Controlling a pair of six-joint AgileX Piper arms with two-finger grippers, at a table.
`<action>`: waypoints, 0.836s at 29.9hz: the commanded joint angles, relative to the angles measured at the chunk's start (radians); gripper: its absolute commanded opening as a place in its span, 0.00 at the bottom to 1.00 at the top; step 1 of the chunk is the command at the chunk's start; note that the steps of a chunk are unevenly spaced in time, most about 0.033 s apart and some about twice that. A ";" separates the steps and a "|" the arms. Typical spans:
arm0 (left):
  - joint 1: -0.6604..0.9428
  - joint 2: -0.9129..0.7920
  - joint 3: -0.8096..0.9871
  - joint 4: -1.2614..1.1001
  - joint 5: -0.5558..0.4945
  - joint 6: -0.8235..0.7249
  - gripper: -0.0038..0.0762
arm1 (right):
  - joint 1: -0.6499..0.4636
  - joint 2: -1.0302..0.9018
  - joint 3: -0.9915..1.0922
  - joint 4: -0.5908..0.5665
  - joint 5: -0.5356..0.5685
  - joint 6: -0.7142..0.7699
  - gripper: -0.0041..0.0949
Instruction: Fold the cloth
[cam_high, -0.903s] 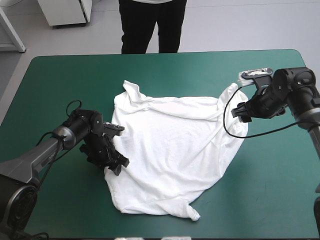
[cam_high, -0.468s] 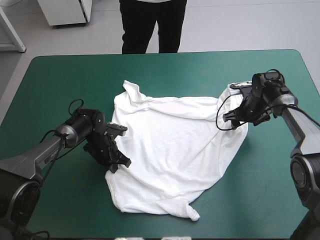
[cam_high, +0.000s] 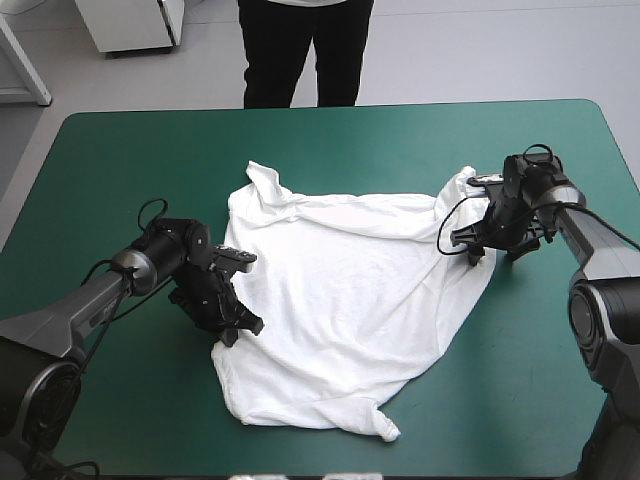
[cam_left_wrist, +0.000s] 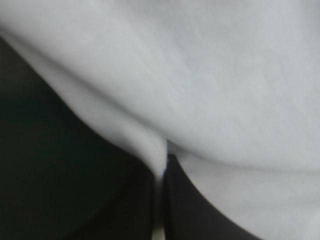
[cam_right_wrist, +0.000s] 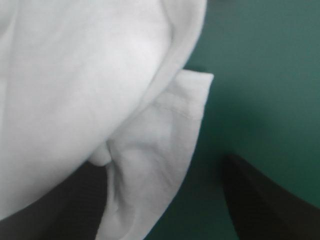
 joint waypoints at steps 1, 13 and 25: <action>-0.014 0.004 0.009 -0.030 0.004 0.000 0.04 | -0.009 0.000 -0.020 0.041 -0.014 -0.026 0.54; -0.014 -0.008 -0.005 -0.023 0.014 0.026 0.04 | 0.021 0.058 -0.026 0.089 0.059 -0.042 0.03; -0.012 -0.369 -0.326 0.036 0.147 -0.033 0.04 | -0.027 -0.322 -0.105 0.038 0.162 -0.005 0.03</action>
